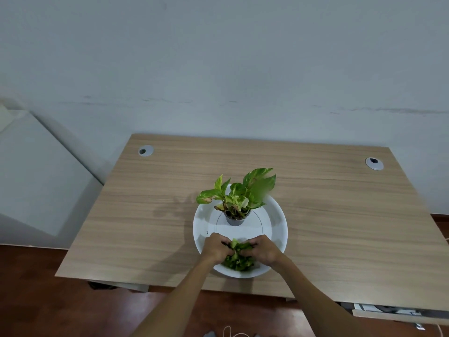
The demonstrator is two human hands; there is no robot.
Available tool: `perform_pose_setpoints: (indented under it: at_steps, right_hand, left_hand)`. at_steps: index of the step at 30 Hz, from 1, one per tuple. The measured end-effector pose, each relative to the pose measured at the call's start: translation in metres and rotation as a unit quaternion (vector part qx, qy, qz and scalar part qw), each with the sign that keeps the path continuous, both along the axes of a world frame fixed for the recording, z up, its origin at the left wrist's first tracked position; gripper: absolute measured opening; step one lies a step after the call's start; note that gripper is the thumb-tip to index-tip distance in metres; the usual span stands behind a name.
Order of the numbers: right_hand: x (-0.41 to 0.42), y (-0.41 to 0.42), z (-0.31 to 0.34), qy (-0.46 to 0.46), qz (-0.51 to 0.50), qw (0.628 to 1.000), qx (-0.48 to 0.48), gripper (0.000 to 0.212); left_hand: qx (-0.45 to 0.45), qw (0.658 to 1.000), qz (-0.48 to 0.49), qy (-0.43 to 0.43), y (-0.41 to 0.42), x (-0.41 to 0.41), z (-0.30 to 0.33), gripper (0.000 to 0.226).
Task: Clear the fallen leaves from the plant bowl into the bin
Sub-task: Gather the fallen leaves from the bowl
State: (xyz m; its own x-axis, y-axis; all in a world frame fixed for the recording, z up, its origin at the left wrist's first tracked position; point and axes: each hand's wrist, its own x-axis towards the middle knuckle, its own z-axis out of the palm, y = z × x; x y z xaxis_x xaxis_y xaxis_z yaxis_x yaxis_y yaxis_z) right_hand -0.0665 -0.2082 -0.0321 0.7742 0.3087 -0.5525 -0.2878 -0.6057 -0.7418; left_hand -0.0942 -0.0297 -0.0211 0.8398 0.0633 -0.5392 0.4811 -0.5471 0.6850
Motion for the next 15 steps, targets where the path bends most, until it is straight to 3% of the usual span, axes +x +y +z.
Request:
perform_pose_setpoints:
  at_steps: [15]
  right_hand:
    - [0.028,-0.006,0.054,0.054,-0.051,0.994,0.083,0.014]
  left_hand:
    - [-0.079,0.993,0.087,-0.026,0.0,0.02,0.048,0.022]
